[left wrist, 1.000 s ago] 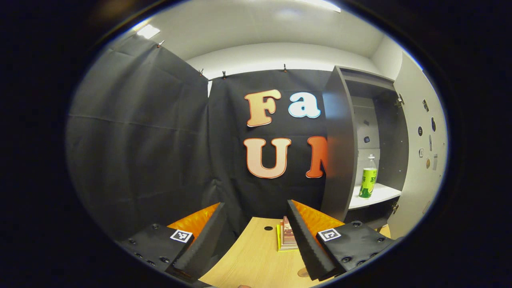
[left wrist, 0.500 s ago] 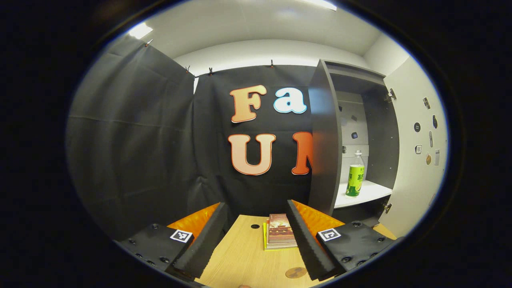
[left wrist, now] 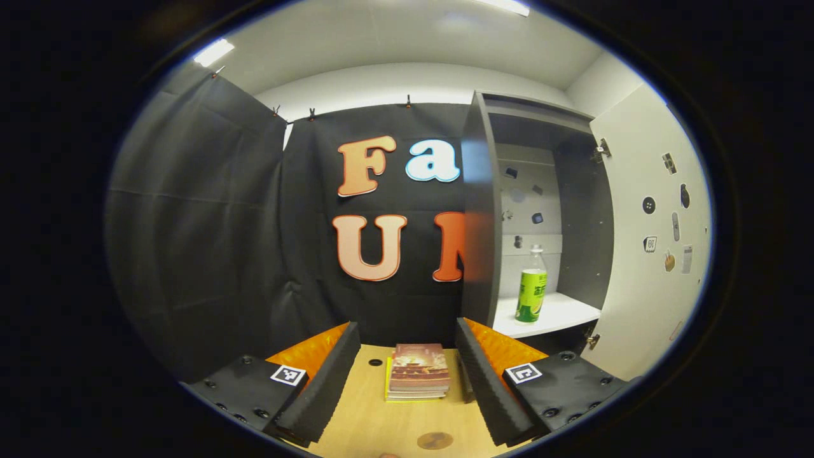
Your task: Open the cabinet door with the right hand, grasp the bottle in the cabinet with the left hand and place it on the coaster, then close the cabinet door with the right hand.
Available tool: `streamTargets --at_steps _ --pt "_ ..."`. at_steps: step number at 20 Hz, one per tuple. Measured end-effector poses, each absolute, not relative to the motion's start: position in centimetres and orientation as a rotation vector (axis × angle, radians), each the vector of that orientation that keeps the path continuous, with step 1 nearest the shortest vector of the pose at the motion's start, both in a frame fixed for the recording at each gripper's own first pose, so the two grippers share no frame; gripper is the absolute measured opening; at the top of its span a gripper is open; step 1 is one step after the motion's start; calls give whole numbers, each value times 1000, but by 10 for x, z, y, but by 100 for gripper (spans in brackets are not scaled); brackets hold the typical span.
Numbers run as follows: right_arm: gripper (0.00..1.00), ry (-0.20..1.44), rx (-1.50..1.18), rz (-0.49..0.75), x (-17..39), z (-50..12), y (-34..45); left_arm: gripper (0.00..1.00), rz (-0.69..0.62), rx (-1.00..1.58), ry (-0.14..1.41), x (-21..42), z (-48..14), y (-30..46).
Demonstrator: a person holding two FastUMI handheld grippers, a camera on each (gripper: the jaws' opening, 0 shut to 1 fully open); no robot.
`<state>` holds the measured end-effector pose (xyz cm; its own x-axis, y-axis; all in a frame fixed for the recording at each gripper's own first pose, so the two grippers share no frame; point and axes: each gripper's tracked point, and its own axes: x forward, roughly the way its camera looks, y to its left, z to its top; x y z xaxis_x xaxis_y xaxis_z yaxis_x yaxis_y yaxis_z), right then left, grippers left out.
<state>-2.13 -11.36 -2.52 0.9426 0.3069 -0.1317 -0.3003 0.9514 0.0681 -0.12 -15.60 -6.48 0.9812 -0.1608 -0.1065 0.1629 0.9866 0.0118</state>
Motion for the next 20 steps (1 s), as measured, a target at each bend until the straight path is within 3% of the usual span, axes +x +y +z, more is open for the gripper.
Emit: streamTargets --at_steps 9,11,12,15,16,19,20 --pt "17 163 60 190 -13 -46 -190 96 -288 -36 92 31 -69 -293" --pt "18 164 79 161 -2 -50 -202 100 -299 -17 77 43 -66 -319" --pt "20 167 80 141 5 -52 -209 96 -305 -12 74 51 -67 -332" --pt "36 163 60 87 21 -53 -225 96 -328 -6 74 71 -72 -367" --pt "35 159 58 76 26 -53 -230 96 -335 -13 78 76 -74 -377" --pt "65 148 72 58 36 -54 -237 96 -357 -25 107 93 -86 -407" --pt "68 147 78 50 39 -52 -239 98 -358 -15 114 100 -90 -413"
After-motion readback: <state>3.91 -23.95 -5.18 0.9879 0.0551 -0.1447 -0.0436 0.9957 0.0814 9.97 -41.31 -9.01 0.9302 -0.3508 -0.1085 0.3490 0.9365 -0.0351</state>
